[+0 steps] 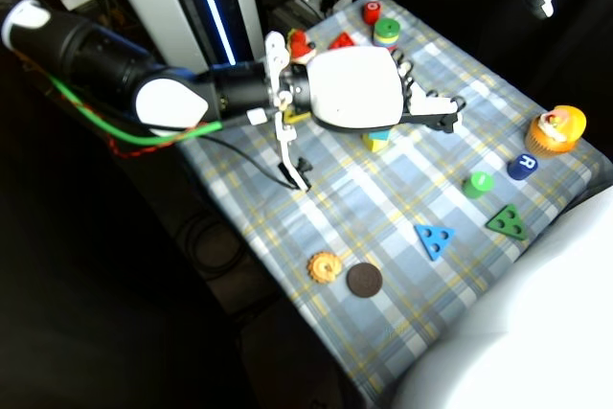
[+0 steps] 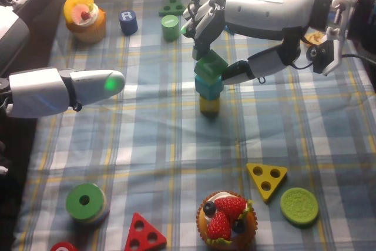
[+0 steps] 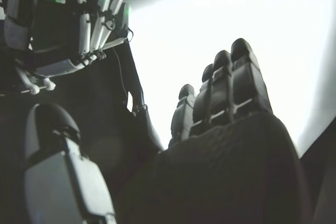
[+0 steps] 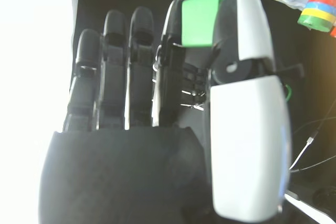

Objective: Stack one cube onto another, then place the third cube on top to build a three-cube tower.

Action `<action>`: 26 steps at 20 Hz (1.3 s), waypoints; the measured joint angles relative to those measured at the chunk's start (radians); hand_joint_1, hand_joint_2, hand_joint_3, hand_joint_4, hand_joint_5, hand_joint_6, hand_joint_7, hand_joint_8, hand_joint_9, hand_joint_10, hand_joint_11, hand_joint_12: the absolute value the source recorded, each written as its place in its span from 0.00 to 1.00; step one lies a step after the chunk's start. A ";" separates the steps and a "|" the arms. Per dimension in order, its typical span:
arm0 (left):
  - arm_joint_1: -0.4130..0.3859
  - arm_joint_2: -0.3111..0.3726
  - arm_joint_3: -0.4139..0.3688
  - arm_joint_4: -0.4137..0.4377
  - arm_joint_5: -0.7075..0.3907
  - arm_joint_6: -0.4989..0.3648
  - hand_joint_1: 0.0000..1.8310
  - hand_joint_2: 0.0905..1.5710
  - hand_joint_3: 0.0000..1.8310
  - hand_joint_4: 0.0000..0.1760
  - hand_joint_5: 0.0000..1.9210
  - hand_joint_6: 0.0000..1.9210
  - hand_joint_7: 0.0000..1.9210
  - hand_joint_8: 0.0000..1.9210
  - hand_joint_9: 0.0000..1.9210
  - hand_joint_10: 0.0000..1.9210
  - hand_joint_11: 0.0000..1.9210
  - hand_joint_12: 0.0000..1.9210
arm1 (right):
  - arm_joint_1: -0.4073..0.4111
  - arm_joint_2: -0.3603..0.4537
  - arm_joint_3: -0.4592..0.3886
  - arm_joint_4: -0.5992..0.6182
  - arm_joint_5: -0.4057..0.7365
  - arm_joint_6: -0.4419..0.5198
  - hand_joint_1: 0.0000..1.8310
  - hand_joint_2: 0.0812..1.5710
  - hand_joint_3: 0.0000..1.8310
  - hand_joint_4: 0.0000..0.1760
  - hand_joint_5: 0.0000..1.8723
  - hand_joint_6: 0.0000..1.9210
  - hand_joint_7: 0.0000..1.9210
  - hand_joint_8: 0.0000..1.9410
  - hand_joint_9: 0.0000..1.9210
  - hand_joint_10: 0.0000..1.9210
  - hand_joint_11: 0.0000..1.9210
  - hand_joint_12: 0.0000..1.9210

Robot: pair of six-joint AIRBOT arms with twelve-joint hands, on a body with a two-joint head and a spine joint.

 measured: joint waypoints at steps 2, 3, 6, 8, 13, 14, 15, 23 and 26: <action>0.000 0.000 0.000 0.000 0.000 0.000 0.36 0.46 0.00 1.00 0.00 0.00 0.01 0.00 0.02 0.00 0.00 0.11 | 0.000 0.000 0.000 -0.002 -0.002 0.001 0.64 0.67 0.00 0.00 0.56 0.45 0.40 0.00 0.33 0.00 0.05 0.48; 0.000 0.000 0.000 0.000 0.000 0.000 0.35 0.46 0.00 1.00 0.00 0.00 0.00 0.00 0.02 0.00 0.00 0.11 | 0.000 0.000 0.000 -0.002 -0.002 0.002 0.64 0.67 0.00 0.00 0.56 0.45 0.40 0.00 0.32 0.00 0.05 0.48; 0.000 0.000 0.000 0.000 0.000 -0.001 0.36 0.46 0.00 1.00 0.00 0.00 0.01 0.00 0.02 0.00 0.00 0.11 | 0.000 0.000 0.000 -0.002 -0.002 0.006 0.64 0.67 0.00 0.00 0.55 0.46 0.40 0.00 0.34 0.00 0.06 0.50; 0.000 0.000 0.000 0.000 0.000 -0.001 0.36 0.46 0.00 1.00 0.00 0.00 0.01 0.00 0.03 0.00 0.00 0.15 | 0.000 0.000 0.000 -0.002 -0.002 0.007 0.64 0.67 0.00 0.00 0.56 0.45 0.41 0.00 0.35 0.01 0.07 0.51; -0.004 0.000 0.000 0.001 0.001 -0.001 0.37 0.46 0.00 1.00 0.00 0.00 0.01 0.00 0.02 0.00 0.00 0.11 | 0.000 0.000 0.000 -0.003 -0.003 0.008 0.64 0.61 0.00 0.00 0.48 0.20 0.40 0.00 0.35 0.00 0.08 0.51; -0.004 0.000 0.000 0.000 0.002 -0.001 0.37 0.46 0.00 1.00 0.00 0.00 0.01 0.00 0.03 0.00 0.00 0.13 | 0.000 0.000 0.000 -0.003 -0.003 0.010 0.64 0.60 0.00 0.00 0.48 0.07 0.40 0.00 0.35 0.00 0.07 0.50; -0.004 0.000 0.000 0.000 0.002 -0.001 0.38 0.46 0.00 1.00 0.00 0.00 0.01 0.00 0.03 0.00 0.00 0.14 | 0.000 0.000 0.000 -0.003 -0.003 0.012 0.64 0.59 0.00 0.00 0.49 0.03 0.40 0.00 0.35 0.00 0.08 0.50; -0.004 -0.001 0.000 0.000 0.002 -0.002 0.38 0.46 0.00 1.00 0.00 0.00 0.02 0.00 0.03 0.00 0.00 0.09 | 0.000 0.000 0.000 -0.004 -0.003 0.016 0.64 0.59 0.00 0.00 0.42 0.00 0.36 0.00 0.32 0.00 0.04 0.53; -0.004 -0.001 0.000 0.000 0.001 -0.022 0.38 0.46 0.00 1.00 0.00 0.00 0.02 0.00 0.03 0.00 0.00 0.09 | 0.000 0.002 -0.009 0.003 -0.005 0.016 0.61 0.58 0.00 0.00 0.31 0.00 0.26 0.00 0.23 0.00 0.00 0.52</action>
